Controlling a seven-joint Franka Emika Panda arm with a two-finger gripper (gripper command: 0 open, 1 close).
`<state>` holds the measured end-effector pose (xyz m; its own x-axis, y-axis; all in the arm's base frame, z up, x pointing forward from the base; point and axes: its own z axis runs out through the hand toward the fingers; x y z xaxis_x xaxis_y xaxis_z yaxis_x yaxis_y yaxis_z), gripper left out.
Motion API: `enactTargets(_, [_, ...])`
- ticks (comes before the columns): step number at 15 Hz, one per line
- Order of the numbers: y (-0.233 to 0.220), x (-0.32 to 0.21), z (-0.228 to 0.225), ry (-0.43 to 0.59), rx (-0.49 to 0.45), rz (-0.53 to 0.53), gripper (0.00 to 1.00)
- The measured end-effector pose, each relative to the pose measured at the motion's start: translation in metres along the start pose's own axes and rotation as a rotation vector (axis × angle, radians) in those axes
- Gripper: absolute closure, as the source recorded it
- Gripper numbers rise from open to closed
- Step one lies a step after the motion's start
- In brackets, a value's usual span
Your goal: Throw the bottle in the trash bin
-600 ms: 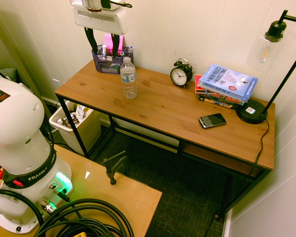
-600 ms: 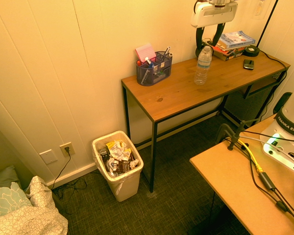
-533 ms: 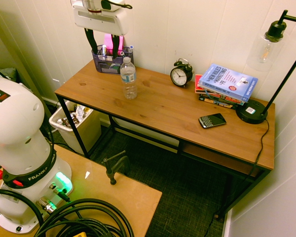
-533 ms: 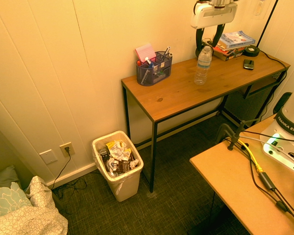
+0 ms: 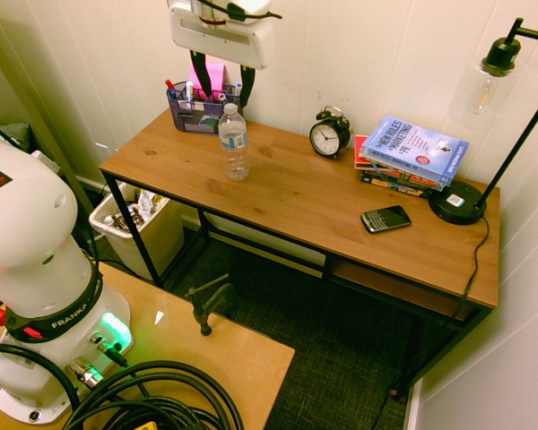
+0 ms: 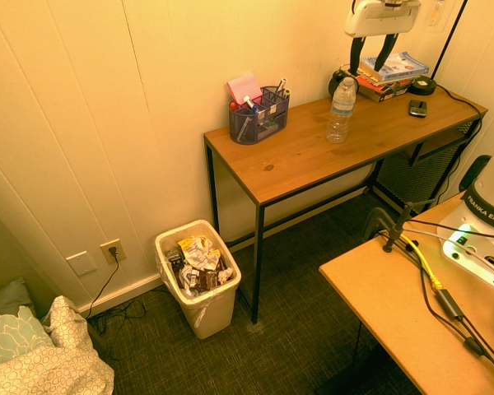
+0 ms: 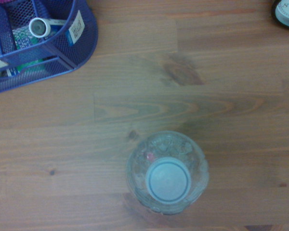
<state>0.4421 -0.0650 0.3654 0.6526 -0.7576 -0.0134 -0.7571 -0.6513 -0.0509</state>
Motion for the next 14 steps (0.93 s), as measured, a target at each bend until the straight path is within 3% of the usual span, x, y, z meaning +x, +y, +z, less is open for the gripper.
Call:
enactTargets(4, [-0.012, -0.006, 0.059, -0.084, -0.063, -0.034, 0.00])
enactTargets(13, [-0.042, -0.002, 0.088, 0.073, 0.025, -0.118, 0.00])
enactTargets(14, [-0.042, 0.000, 0.092, 0.089, 0.028, -0.125, 1.00])
